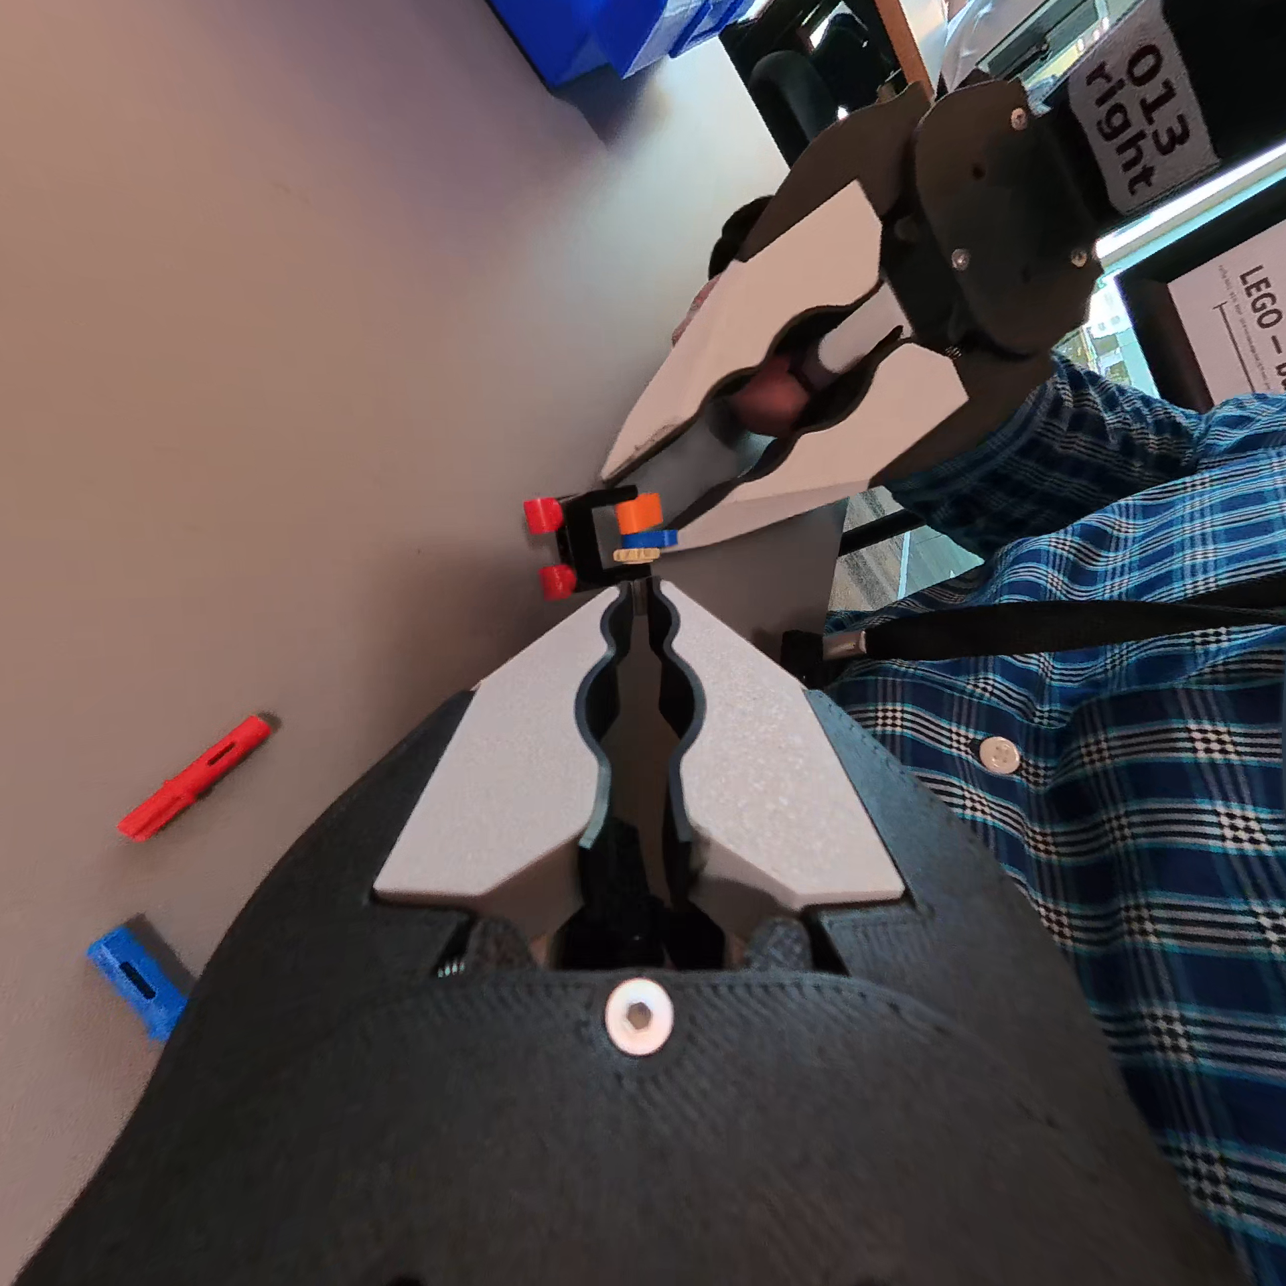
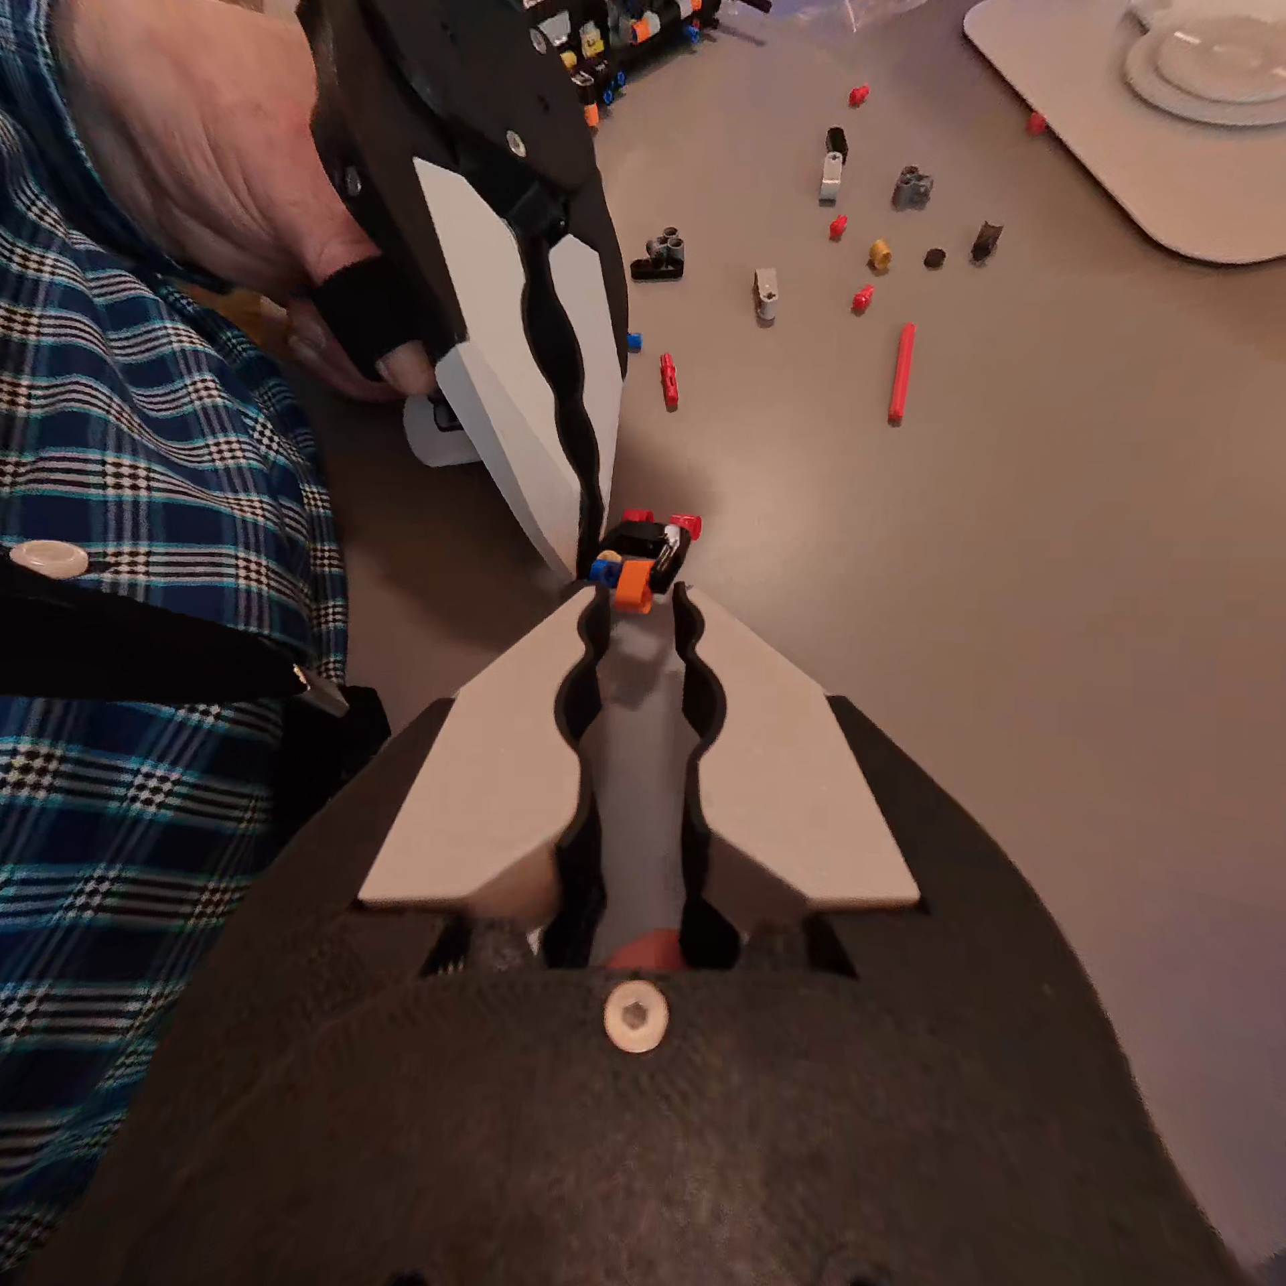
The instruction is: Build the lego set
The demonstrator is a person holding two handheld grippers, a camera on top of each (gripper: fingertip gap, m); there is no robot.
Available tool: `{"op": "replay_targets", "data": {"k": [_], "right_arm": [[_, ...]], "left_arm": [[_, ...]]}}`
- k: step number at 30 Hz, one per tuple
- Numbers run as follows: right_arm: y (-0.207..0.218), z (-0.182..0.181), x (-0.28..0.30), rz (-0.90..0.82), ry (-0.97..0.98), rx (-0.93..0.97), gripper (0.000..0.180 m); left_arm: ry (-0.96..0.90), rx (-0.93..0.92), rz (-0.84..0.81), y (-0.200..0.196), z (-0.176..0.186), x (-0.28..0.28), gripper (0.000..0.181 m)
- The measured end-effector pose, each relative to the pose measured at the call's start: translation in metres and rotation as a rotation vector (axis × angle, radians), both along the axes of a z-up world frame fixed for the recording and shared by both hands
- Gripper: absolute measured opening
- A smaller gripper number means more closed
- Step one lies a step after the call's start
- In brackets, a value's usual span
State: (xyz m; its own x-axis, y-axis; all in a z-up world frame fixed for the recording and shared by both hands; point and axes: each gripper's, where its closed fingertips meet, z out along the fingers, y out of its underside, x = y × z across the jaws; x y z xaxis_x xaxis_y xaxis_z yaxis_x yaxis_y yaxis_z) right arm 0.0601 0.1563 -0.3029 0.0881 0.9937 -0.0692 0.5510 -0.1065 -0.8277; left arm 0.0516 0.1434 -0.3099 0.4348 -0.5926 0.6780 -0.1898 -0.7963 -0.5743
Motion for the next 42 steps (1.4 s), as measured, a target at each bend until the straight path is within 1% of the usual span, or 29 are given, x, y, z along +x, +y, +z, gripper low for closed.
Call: {"op": "replay_targets", "data": {"k": [6, 12, 25, 28, 34, 39, 42], "right_arm": [[-0.001, -0.001, 0.001, 0.028, -0.020, 0.062, 0.011], [-0.001, -0.004, 0.001, 0.042, -0.048, 0.109, 0.010], [0.000, -0.008, 0.003, 0.017, -0.057, 0.153, 0.010], [0.000, -0.008, 0.003, 0.013, -0.057, 0.144, 0.010], [0.001, -0.011, 0.002, 0.002, -0.072, 0.128, 0.010], [-0.001, -0.012, 0.001, -0.013, -0.084, 0.100, 0.010], [0.000, -0.011, -0.001, -0.035, -0.084, 0.084, 0.010]], "left_arm": [[0.007, -0.007, -0.006, -0.001, -0.001, 0.000, 0.002], [0.014, -0.016, -0.007, -0.001, -0.002, 0.000, 0.002], [0.006, -0.029, 0.010, 0.000, -0.001, -0.001, 0.002], [0.017, -0.007, 0.014, 0.000, -0.001, -0.001, 0.003], [0.067, 0.040, 0.010, -0.001, -0.003, -0.002, 0.012], [0.175, 0.124, -0.001, -0.001, -0.009, -0.006, 0.016], [0.203, 0.156, 0.002, -0.001, -0.010, -0.006, 0.018]]}}
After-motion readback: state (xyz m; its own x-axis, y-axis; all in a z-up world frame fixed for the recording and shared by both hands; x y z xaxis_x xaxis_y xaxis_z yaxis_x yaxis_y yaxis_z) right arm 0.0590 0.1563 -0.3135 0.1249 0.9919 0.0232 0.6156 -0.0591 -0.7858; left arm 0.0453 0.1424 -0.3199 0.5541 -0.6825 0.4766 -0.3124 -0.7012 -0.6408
